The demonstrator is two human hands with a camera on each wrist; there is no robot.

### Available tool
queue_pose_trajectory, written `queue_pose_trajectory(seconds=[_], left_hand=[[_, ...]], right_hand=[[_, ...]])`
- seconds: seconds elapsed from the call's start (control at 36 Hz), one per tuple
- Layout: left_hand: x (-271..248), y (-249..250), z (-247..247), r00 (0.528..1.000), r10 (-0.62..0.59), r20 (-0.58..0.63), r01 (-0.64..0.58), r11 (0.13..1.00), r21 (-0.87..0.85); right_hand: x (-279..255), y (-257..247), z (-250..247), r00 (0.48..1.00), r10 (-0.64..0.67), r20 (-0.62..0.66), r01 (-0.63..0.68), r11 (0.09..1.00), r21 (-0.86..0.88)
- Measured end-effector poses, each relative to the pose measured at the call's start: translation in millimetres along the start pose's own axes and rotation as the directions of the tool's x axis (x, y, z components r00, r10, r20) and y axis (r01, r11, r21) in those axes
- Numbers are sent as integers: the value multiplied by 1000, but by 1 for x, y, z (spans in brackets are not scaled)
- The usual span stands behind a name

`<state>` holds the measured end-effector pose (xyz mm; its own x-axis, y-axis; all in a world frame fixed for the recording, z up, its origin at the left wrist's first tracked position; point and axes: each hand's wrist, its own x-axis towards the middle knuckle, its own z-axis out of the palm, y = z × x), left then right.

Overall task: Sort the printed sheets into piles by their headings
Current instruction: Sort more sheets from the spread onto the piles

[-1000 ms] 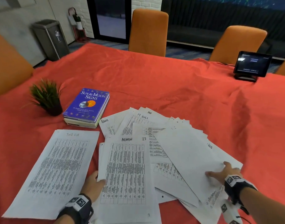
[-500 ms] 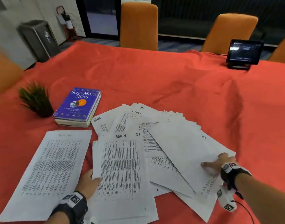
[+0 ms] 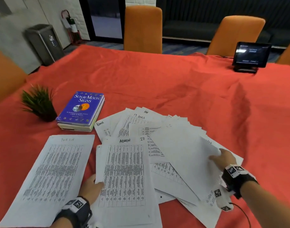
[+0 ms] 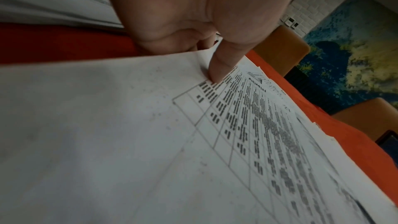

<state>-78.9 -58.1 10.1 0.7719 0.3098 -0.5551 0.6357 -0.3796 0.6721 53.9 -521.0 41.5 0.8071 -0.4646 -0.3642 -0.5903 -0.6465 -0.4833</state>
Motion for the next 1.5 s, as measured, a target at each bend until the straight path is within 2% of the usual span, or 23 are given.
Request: queue_pose_trajectory(seconds=[0.17, 0.25, 0.33, 0.42, 0.47, 0.56, 0.64, 0.69, 0.75, 0.81, 0.86, 0.94, 1.03, 1.08, 1.11, 1.17, 1.22, 1.28, 1.31, 1.33, 1.39, 1.44, 1.5], left_hand=[[-1, -1, 6, 998, 20, -56, -22, 999, -41], [-4, 1, 6, 997, 22, -70, -25, 998, -54], [-4, 1, 6, 996, 15, -86, -22, 996, -82], [-4, -1, 6, 996, 7, -88, -13, 997, -78], [-5, -1, 7, 997, 3, -83, -10, 997, -80], [-3, 1, 7, 996, -1, -87, -7, 996, -93], [-1, 2, 5, 995, -18, -98, 5, 990, -138], [-1, 3, 3, 994, -47, -98, 24, 973, -228], [-3, 5, 1, 993, -90, -72, 61, 939, -339], [-6, 8, 1, 995, -97, -14, 83, 910, -407], [-7, 8, -1, 997, -68, 39, 78, 917, -392], [-4, 7, -3, 997, -35, 73, 56, 950, -307], [1, 2, -4, 995, -24, 96, 43, 978, -203], [-1, 5, -4, 996, 3, 85, 8, 991, -132], [-2, 5, -3, 997, 26, 68, -18, 993, -117], [-5, 6, -1, 997, 74, 31, -70, 990, -122], [-7, 7, 0, 991, 130, -11, -130, 979, -154], [-9, 8, 0, 985, 169, -41, -174, 962, -212], [-11, 10, -2, 982, 181, -52, -189, 951, -245], [-12, 12, -3, 980, 191, -60, -200, 940, -275], [-14, 20, -7, 977, 200, -70, -212, 916, -339], [-17, 32, -12, 971, 228, -71, -237, 878, -415], [-21, 48, -18, 960, 262, -100, -278, 836, -474]], right_hand=[[-52, -51, -8, 949, -274, -158, 260, 960, -104], [-82, -75, -10, 876, -431, -216, 405, 901, -157], [-128, -96, 2, 731, -655, -191, 638, 755, -150], [-180, -112, 28, 499, -863, -81, 848, 506, -158], [-207, -117, 50, 359, -931, 61, 920, 343, -189], [-232, -116, 86, 226, -935, 274, 965, 176, -197], [-244, -113, 118, 154, -866, 477, 971, 43, -235], [-250, -111, 136, 129, -795, 593, 972, -16, -234], [-256, -111, 148, 93, -747, 658, 987, -20, -162], [-259, -114, 155, 62, -713, 698, 998, 46, -42], [-260, -118, 157, 56, -657, 752, 991, 130, 40], [-258, -117, 156, 27, -590, 807, 984, 156, 81], [-251, -112, 146, 45, -609, 792, 965, 231, 123], [-243, -109, 137, 128, -693, 710, 930, 333, 157], [-235, -108, 134, 213, -734, 645, 905, 397, 153], [-213, -104, 132, 445, -764, 468, 822, 556, 125], [-187, -101, 131, 673, -684, 283, 681, 722, 125], [-163, -104, 123, 839, -517, 170, 479, 850, 220], [-152, -108, 117, 888, -433, 158, 379, 881, 281], [-143, -111, 112, 915, -363, 178, 290, 897, 334], [-136, -122, 100, 913, -308, 266, 169, 881, 442], [-138, -137, 88, 878, -357, 319, 126, 814, 567], [-148, -154, 75, 858, -426, 288, 156, 749, 644]])
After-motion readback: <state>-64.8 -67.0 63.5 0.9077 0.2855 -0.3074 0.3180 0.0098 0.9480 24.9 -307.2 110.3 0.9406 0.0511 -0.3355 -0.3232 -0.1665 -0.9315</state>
